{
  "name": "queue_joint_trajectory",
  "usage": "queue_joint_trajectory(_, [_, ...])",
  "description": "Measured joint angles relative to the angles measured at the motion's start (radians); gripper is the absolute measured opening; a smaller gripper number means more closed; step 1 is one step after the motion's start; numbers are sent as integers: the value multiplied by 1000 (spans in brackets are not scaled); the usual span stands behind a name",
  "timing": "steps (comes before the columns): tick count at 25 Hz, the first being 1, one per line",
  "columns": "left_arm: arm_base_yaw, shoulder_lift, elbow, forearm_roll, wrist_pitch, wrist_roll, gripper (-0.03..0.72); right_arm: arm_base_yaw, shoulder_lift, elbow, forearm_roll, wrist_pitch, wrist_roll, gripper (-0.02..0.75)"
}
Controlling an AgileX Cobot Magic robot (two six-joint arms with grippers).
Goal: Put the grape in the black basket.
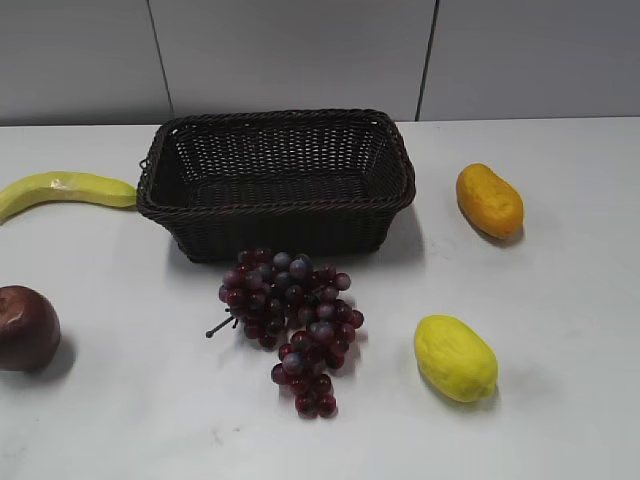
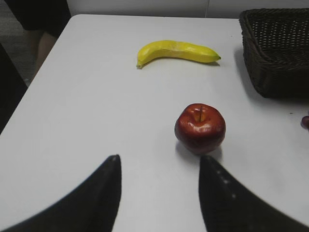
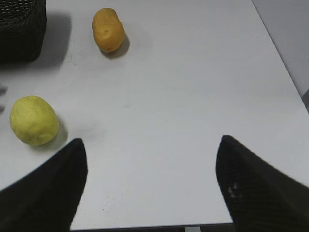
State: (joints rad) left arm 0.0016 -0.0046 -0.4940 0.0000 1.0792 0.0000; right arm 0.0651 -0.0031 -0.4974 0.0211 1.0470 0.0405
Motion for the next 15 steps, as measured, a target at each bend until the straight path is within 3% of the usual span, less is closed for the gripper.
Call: queue_joint_trajectory(15, [0,0,0,0,0,0,489,0,0,0,0,1,0,628])
